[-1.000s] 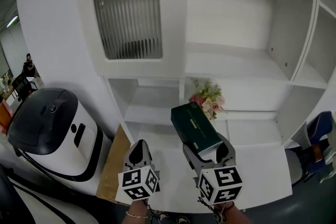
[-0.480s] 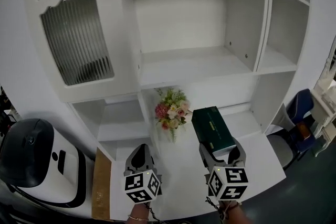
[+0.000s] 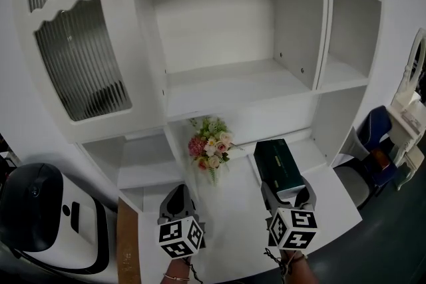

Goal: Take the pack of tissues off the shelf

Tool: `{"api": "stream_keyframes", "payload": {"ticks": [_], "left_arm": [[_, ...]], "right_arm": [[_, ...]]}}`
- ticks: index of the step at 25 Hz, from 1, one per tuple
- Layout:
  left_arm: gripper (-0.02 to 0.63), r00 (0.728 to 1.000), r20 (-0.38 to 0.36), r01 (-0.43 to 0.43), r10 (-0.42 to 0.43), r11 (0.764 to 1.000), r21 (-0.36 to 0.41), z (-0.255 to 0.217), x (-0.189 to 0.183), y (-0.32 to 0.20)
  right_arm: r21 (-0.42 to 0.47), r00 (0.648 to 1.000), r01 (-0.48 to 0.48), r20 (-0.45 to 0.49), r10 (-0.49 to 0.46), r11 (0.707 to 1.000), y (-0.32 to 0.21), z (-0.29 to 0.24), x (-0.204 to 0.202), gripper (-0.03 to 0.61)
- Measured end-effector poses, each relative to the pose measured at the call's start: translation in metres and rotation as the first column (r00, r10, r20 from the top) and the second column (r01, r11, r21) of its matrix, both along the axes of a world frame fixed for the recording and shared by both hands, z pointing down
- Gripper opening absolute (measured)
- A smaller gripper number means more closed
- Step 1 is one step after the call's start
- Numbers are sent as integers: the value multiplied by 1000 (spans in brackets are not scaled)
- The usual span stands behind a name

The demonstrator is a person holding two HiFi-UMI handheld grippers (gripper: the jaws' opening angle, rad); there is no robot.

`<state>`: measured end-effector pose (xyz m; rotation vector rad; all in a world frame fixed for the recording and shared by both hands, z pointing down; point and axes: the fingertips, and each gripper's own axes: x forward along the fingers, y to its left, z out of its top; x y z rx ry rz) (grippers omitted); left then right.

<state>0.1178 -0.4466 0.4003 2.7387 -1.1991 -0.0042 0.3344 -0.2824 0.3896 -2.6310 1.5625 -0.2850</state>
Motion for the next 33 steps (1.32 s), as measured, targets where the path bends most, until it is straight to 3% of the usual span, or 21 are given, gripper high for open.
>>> {"api": "stream_keyframes", "payload": {"ticks": [33], "left_arm": [[18, 1000, 21, -17, 17, 1000, 1, 4, 1, -18]], "right_arm": [[-44, 998, -54, -27, 53, 998, -8, 4, 9, 423]]}}
